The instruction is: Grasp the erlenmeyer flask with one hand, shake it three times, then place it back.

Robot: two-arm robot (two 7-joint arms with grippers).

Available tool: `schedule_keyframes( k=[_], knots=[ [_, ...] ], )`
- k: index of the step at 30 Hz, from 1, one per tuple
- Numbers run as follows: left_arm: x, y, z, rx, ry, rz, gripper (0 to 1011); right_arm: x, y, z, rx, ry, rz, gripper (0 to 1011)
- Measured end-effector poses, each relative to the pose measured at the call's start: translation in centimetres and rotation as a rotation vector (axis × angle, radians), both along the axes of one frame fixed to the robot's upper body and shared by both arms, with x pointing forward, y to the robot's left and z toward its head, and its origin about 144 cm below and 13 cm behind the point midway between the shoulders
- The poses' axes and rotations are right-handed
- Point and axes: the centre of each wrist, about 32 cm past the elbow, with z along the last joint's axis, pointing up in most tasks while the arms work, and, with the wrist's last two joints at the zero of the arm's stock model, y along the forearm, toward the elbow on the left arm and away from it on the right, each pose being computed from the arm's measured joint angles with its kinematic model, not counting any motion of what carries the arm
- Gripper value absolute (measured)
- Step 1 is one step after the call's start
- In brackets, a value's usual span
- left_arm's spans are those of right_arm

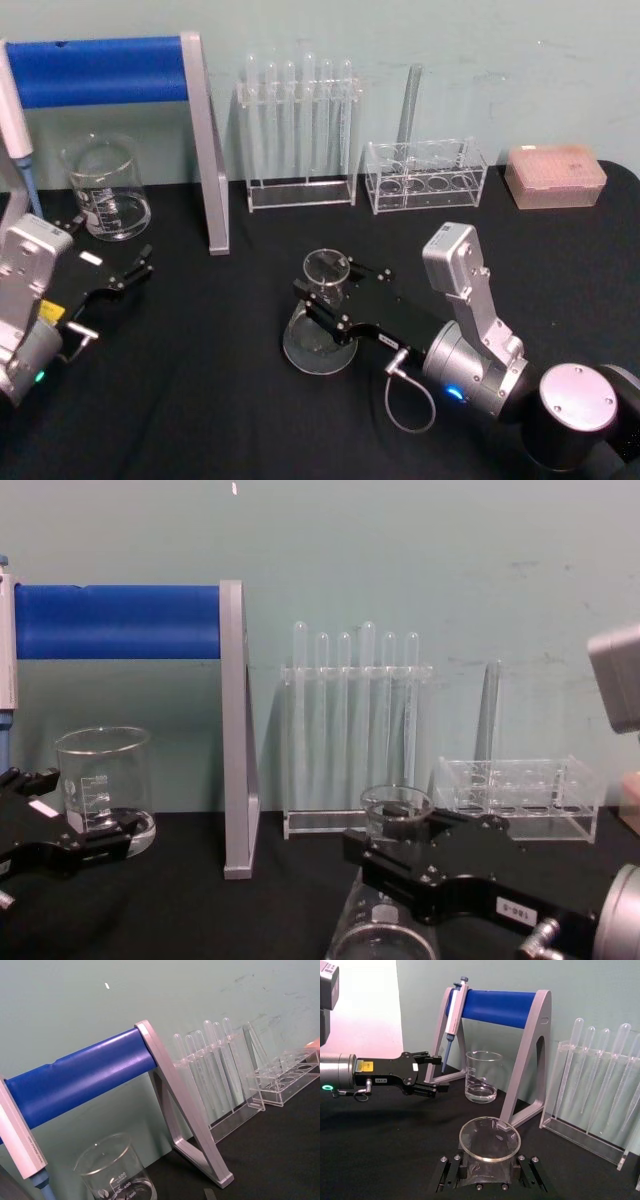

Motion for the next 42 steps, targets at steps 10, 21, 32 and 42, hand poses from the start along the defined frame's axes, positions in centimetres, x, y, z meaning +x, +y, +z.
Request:
schedule_keyframes(
  k=[10,21,32,42],
  knots=[
    [0.00,0.00,0.00,0.000,0.000,0.000,1001,-0.09,-0.02,-0.15,-0.006,0.012,0.001,449],
    [0.00,0.00,0.00,0.000,0.000,0.000,1001,-0.17,0.07,-0.14,-0.011,0.019,0.004,449],
    [0.00,0.00,0.00,0.000,0.000,0.000,1001,-0.15,0.05,-0.10,-0.010,0.016,0.003,569],
    [0.00,0.00,0.00,0.000,0.000,0.000,1001,-0.13,0.05,-0.08,-0.009,0.015,0.004,883]
  ],
)
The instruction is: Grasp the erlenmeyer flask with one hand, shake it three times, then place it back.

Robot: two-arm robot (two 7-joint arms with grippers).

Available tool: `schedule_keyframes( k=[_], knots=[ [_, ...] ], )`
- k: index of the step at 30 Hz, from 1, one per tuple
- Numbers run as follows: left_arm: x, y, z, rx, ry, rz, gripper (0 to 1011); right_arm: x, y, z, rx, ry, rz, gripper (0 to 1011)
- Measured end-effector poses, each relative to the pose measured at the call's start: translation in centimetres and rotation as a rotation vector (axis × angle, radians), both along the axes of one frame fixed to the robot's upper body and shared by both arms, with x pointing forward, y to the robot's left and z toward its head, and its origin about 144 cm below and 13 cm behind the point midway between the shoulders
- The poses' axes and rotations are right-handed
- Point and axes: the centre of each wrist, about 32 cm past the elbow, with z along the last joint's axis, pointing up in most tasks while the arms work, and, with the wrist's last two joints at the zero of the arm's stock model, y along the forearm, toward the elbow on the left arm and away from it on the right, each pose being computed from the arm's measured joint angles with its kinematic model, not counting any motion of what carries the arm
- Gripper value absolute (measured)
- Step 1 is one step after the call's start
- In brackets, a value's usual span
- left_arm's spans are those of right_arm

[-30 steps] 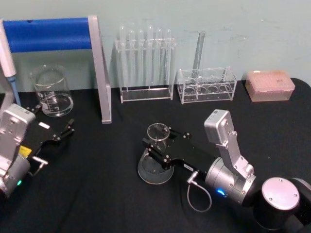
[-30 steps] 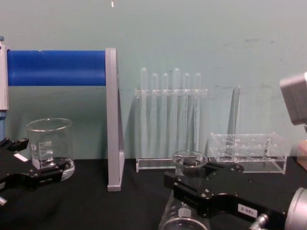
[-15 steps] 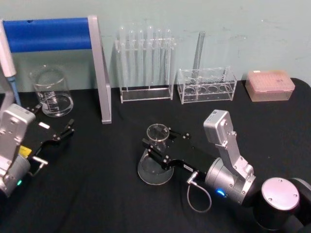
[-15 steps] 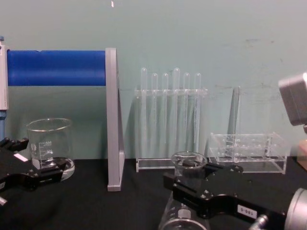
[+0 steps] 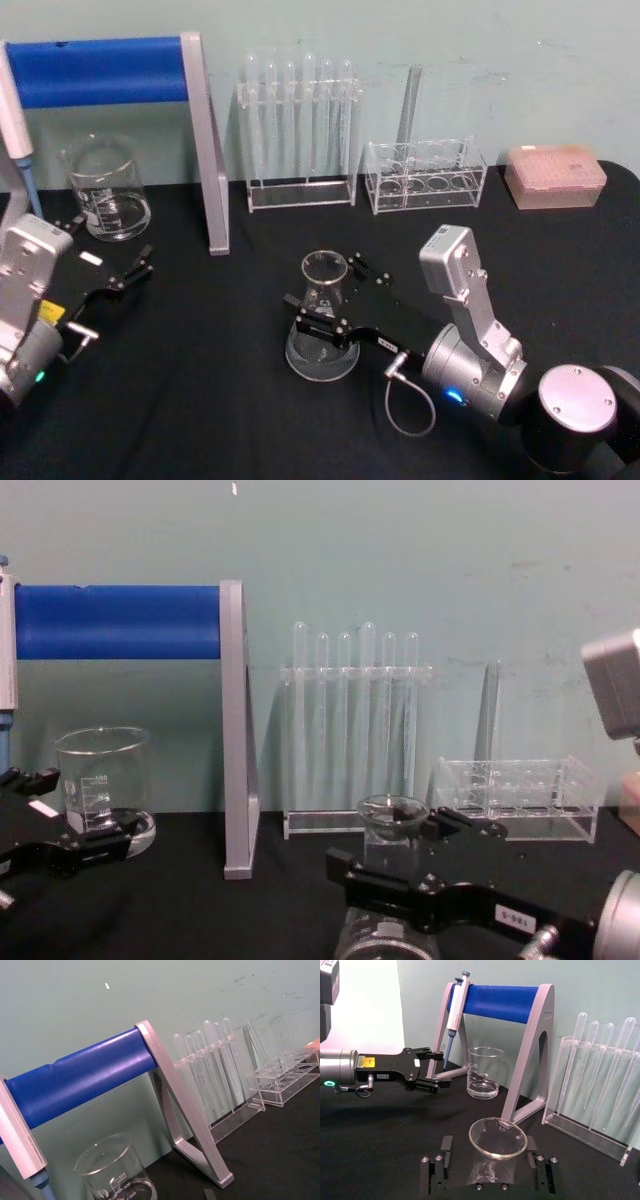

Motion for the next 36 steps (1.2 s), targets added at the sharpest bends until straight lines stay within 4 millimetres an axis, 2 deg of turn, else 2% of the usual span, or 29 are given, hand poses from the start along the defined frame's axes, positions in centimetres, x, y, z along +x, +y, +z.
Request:
schedule_keyframes(
  k=[2,3,6,15,23,36],
  knots=[
    [0.0,0.0,0.0,0.000,0.000,0.000,1001,0.0,0.0,0.0,0.000,0.000,0.000,916],
    [0.0,0.0,0.0,0.000,0.000,0.000,1001,0.0,0.0,0.0,0.000,0.000,0.000,963],
    [0.0,0.0,0.0,0.000,0.000,0.000,1001,0.0,0.0,0.0,0.000,0.000,0.000,1002],
    [0.0,0.0,0.0,0.000,0.000,0.000,1001,0.0,-0.6,0.2,0.002,0.007,0.014,1000],
    [0.0,0.0,0.0,0.000,0.000,0.000,1001,-1.1,-2.7,1.0,-0.002,0.023,0.055,1000],
    [0.0,0.0,0.0,0.000,0.000,0.000,1001,-4.4,-7.6,2.2,-0.033,0.065,0.067,1000]
  ],
)
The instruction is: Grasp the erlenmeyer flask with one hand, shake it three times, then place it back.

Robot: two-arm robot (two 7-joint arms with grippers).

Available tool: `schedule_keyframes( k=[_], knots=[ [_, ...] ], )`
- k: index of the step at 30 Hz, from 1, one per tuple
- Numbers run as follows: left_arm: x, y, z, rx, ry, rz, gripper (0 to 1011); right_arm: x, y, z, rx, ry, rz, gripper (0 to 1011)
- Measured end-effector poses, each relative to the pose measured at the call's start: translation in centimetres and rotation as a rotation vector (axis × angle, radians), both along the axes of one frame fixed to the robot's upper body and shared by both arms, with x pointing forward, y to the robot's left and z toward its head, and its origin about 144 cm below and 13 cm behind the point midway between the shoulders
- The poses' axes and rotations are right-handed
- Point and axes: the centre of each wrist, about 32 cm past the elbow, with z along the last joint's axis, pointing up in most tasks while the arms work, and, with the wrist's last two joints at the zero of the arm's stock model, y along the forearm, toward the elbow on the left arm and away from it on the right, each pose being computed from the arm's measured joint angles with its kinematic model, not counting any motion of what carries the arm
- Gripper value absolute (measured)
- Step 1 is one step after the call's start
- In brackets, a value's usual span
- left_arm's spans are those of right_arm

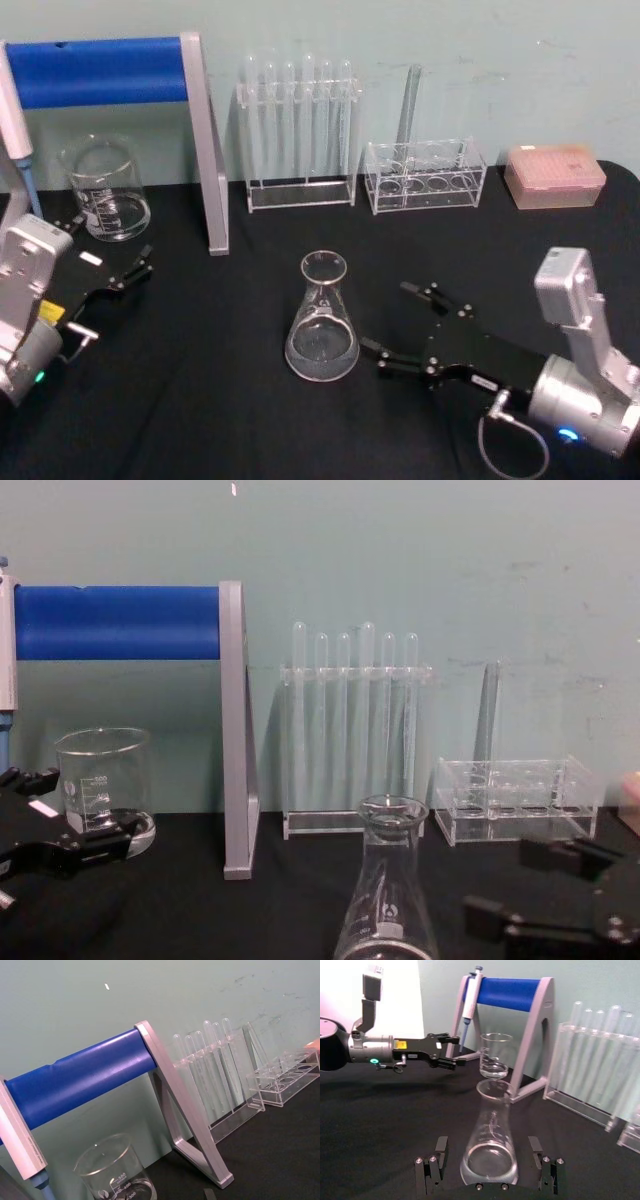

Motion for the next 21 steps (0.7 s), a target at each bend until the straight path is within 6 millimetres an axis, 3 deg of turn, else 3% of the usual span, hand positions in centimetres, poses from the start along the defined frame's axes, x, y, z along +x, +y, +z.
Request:
schedule_keyframes(
  k=[10,21],
  knots=[
    [0.0,0.0,0.0,0.000,0.000,0.000,1001,0.5,-1.7,1.1,0.002,-0.066,-0.182,1000],
    [0.0,0.0,0.0,0.000,0.000,0.000,1001,3.9,-0.5,1.3,0.025,-0.163,-0.452,1000]
  ],
)
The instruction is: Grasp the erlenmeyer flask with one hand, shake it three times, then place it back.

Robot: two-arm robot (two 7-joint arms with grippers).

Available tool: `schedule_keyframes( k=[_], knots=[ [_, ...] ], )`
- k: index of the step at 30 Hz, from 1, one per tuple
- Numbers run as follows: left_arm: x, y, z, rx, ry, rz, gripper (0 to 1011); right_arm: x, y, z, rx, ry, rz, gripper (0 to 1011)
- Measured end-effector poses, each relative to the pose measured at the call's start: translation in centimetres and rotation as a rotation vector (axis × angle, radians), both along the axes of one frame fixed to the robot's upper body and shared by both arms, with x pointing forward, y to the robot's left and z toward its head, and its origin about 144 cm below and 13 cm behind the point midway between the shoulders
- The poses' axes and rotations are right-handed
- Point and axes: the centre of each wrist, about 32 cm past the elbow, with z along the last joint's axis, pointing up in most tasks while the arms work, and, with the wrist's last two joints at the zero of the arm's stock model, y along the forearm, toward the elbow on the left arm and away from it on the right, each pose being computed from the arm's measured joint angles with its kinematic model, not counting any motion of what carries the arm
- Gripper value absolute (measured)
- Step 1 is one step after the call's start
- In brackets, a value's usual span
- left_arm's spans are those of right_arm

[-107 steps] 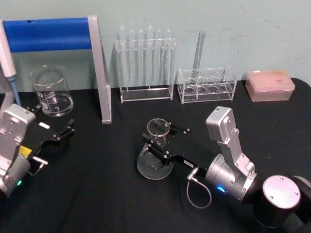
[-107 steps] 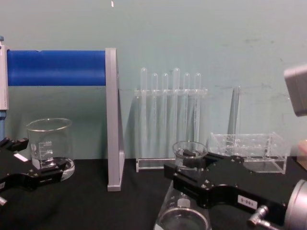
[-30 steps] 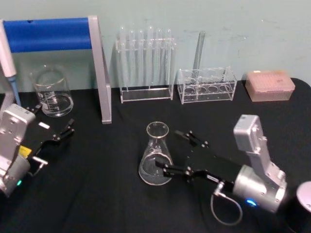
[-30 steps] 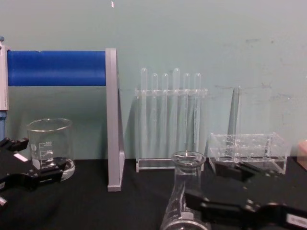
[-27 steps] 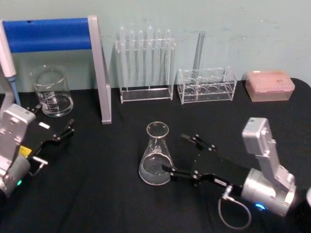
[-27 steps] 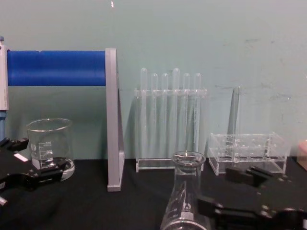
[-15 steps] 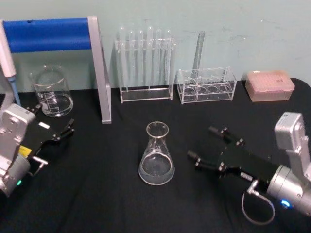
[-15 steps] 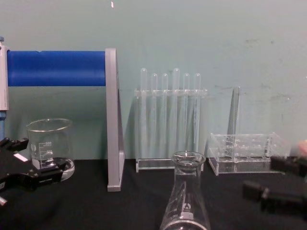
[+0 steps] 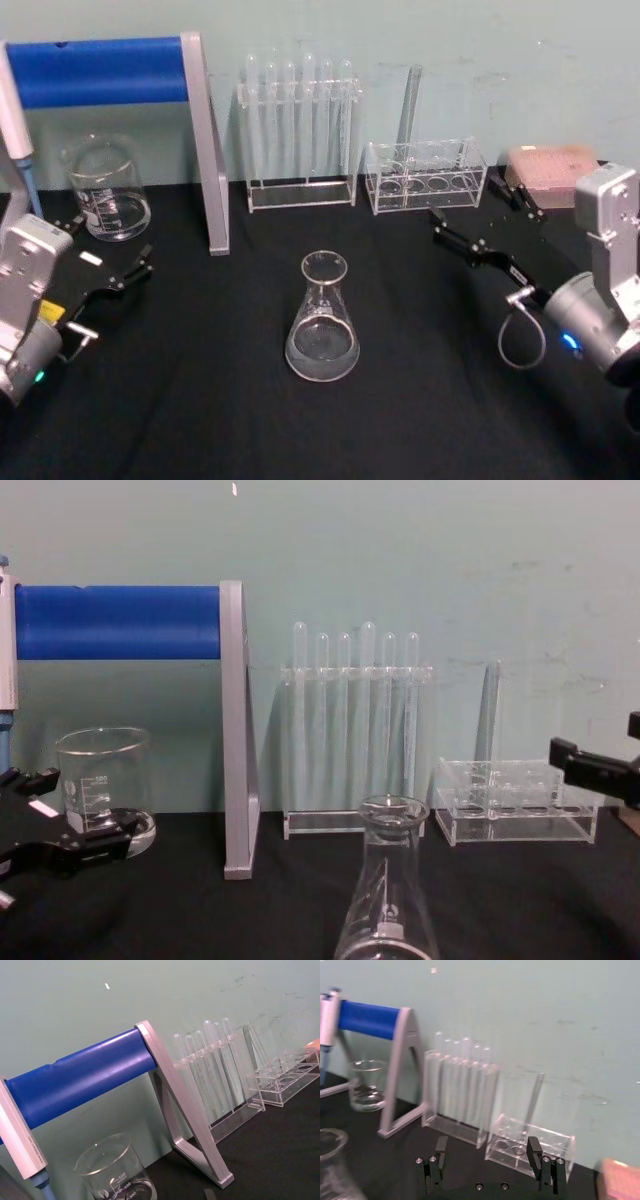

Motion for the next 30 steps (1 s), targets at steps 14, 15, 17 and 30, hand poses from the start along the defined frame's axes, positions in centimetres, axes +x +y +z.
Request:
schedule_keyframes(
  k=[14,15,17,30],
  knots=[
    [0.0,0.0,0.0,0.000,0.000,0.000,1001,2.1,2.1,-3.1,0.005,0.053,-0.134,1000],
    [0.0,0.0,0.0,0.000,0.000,0.000,1001,2.1,2.2,-3.2,0.003,0.056,-0.137,1000],
    [0.0,0.0,0.0,0.000,0.000,0.000,1001,2.1,2.3,-3.4,-0.001,0.064,-0.140,1000],
    [0.0,0.0,0.0,0.000,0.000,0.000,1001,2.1,2.2,-3.7,-0.014,0.079,-0.142,1000]
  ],
)
